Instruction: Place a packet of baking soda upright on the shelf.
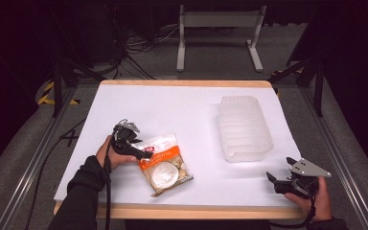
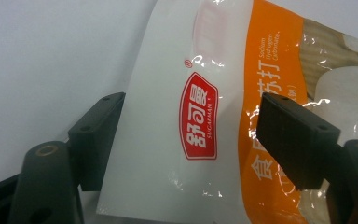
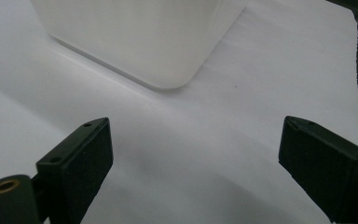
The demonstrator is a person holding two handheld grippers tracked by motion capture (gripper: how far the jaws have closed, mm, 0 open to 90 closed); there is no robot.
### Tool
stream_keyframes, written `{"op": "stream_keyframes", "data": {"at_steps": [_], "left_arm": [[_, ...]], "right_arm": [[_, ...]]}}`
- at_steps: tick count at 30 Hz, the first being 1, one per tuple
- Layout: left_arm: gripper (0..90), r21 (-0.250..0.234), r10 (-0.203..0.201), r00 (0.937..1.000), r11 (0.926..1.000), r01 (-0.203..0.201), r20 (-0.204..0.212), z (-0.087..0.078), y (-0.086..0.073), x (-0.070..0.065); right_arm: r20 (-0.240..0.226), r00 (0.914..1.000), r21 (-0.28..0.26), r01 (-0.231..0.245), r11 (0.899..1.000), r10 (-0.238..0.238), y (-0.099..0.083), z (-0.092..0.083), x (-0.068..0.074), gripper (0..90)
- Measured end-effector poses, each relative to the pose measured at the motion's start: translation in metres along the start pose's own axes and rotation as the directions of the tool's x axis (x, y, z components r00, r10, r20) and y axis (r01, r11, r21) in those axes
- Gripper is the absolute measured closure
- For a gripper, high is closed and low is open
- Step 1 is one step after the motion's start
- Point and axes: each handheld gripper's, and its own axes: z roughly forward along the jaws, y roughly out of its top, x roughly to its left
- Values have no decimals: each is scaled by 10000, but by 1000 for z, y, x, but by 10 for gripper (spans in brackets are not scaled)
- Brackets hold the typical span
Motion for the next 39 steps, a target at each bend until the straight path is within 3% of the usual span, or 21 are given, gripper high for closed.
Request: {"op": "stream_keyframes", "data": {"at_steps": [5,9,12,15,21,25,29,39], "left_arm": [[457,288,272,9996,9992,-275,93,-2,3,1],[558,441,443,9981,9980,-462,431,-1,6,0],[559,550,319,9993,9979,-330,201,1,9,2],[525,617,564,9977,9964,-587,386,4,13,0],[631,927,854,9955,9917,-889,410,9,20,-3],[754,1031,1014,9934,9890,-1065,533,10,22,-4],[887,743,1262,9890,9885,-1319,765,4,21,-6],[898,768,1540,9856,9843,-1592,703,-1,20,-9]], "right_arm": [[-10,10000,-14,-25,10000,25,0,0,0,104],[-39,10000,18,2,10000,-2,0,0,0,104],[-66,10000,52,-22,10000,22,0,1,0,104],[-105,9999,46,-17,10000,18,0,1,-1,104],[-193,9998,83,-30,10000,31,0,1,-1,104],[-223,9997,103,-65,9999,67,0,1,-1,104],[-227,9997,102,-39,9999,41,0,1,-1,104],[-288,9996,120,-63,9999,66,0,1,-2,104]]}}
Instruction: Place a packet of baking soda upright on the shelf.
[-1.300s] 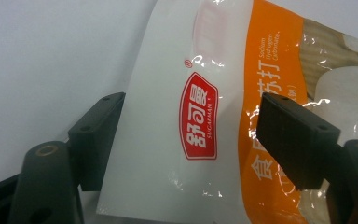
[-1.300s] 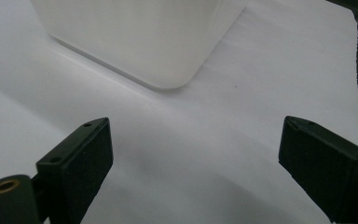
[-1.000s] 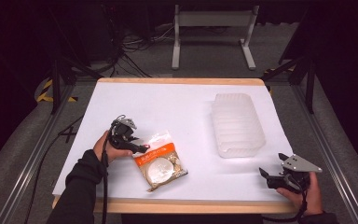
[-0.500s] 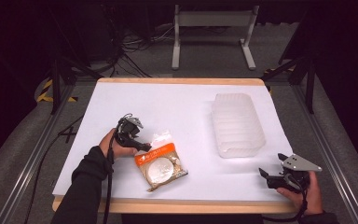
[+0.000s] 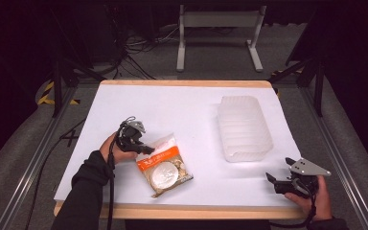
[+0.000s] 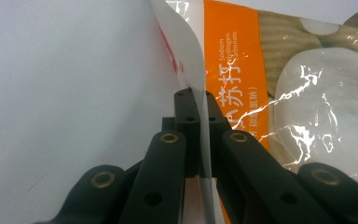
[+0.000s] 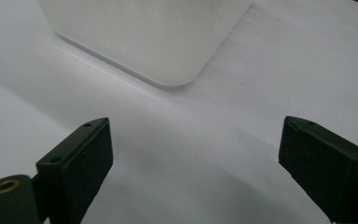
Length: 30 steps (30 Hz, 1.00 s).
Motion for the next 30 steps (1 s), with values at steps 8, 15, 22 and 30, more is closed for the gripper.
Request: {"op": "stream_keyframes", "data": {"at_steps": [8,15,22,30], "left_arm": [[898,-697,344,9983,9969,-375,-461,-11,1,-13],[899,-1987,945,9911,9737,-1117,-941,-33,2,-41],[899,-2984,1600,9780,9346,-1938,-1341,-49,10,-76],[899,-3719,2211,9655,8919,-2572,-1376,-58,18,-114]], "right_arm": [[17,10000,-10,-6,10000,6,0,0,0,104],[26,10000,-17,-12,10000,12,0,0,0,105],[22,10000,-50,-38,10000,38,0,-1,-1,105],[22,10000,-106,-96,9999,96,1,-1,-1,108]]}}
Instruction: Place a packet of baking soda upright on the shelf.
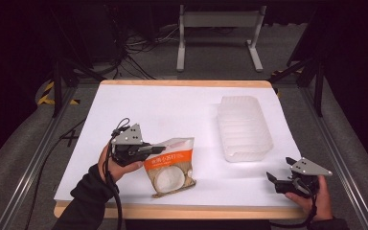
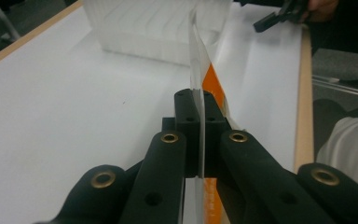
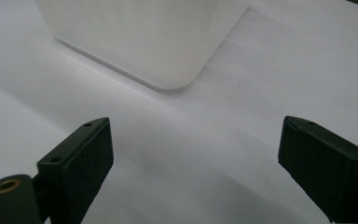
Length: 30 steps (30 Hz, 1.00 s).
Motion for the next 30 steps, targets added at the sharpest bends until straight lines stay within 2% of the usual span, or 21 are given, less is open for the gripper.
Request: {"op": "stream_keyframes", "data": {"at_steps": [6,11,17,24,30], "left_arm": [[900,-295,559,9983,9980,-555,134,1,13,-23],[900,-282,925,9956,9954,-921,160,4,22,-35],[900,-429,881,9961,9952,-879,32,7,25,-33],[900,-882,783,9968,9929,-792,-140,3,34,-32],[900,-1238,786,9962,9889,-827,-372,4,46,-28]], "right_arm": [[5,10000,-30,-98,9999,98,0,-1,-1,110],[-35,9999,-58,-160,9999,160,1,-1,-1,111],[-1,9997,-63,-237,9997,237,1,-1,-2,112],[-110,9995,-268,-289,9992,286,3,-2,0,112],[9,9998,-266,-186,9995,186,5,-3,1,112]]}}
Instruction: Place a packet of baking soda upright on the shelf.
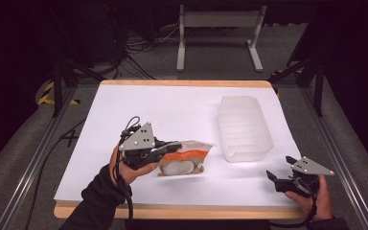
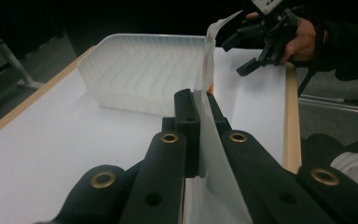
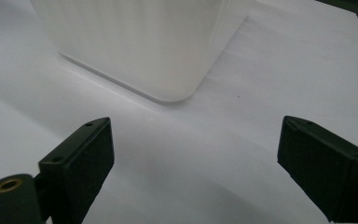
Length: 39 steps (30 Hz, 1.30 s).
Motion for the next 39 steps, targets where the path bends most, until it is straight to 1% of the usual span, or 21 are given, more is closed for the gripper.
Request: {"op": "stream_keyframes", "data": {"at_steps": [2,5,7,8,9,10,11,12,14,16,18,19,21,25,26,29,30,34,37,38,39], "left_arm": [[900,-106,-13,10000,9999,15,99,1,4,2],[900,-303,-112,9999,9995,115,92,6,12,3],[900,-397,-35,9999,9992,39,99,7,19,5],[900,-534,-160,9997,9984,169,176,8,25,8],[900,-662,-115,9997,9977,129,219,10,30,9],[900,-666,-57,9994,9978,80,349,11,34,10],[900,-589,94,9995,9982,-75,317,14,43,11],[900,-558,192,9992,9983,-172,363,16,48,12],[900,-495,364,9983,9982,-341,460,22,60,15],[900,-444,501,9977,9979,-481,458,28,66,17],[900,-409,582,9975,9976,-565,400,32,68,18],[900,-373,567,9977,9978,-554,371,38,68,20],[900,-418,313,9986,9987,-295,419,44,67,22],[900,-486,311,9984,9984,-287,482,52,67,23],[900,-552,364,9984,9979,-340,427,56,67,23],[900,-820,185,9981,9965,-136,584,63,68,26],[900,-878,167,9976,9961,-108,675,63,69,27],[900,-1095,76,9973,9940,5,733,66,72,29],[900,-1138,92,9972,9935,-7,740,70,78,29],[900,-1185,120,9978,9929,-41,656,71,82,30],[900,-1305,97,9976,9914,-5,692,71,84,31]], "right_arm": [[-6,10000,-51,3,10000,-3,1,-1,0,112],[117,9999,-59,-4,10000,5,2,-2,0,114],[242,9997,-81,-22,10000,24,5,-5,-1,116],[204,9998,-231,3,9997,2,6,-7,-2,118],[89,9994,-404,-320,9987,324,9,-8,-6,127],[136,9966,-492,-810,9955,818,13,-9,-9,128],[98,9956,-610,-926,9938,934,16,-10,-10,129],[92,9971,-739,-741,9945,750,22,-13,-9,125],[346,9984,-761,-415,9962,443,27,-15,-7,122],[208,9989,-921,-391,9950,412,27,-14,-6,120],[297,9993,-798,-224,9966,249,24,-11,-6,119],[280,9992,-795,-254,9965,277,22,-10,-7,120],[292,9987,-685,-395,9969,416,19,-9,-7,120],[279,9989,-798,-342,9962,366,19,-13,-6,119],[284,9989,-800,-356,9962,380,18,-14,-6,120],[303,9985,-777,-436,9960,461,16,-15,-7,120],[273,9984,-775,-476,9959,499,16,-15,-7,120],[267,9983,-746,-494,9960,515,15,-14,-7,120],[304,9986,-664,-413,9969,434,15,-13,-6,120],[285,9987,-695,-398,9968,418,15,-14,-6,120],[286,9990,-637,-328,9974,347,14,-16,-6,120]]}}
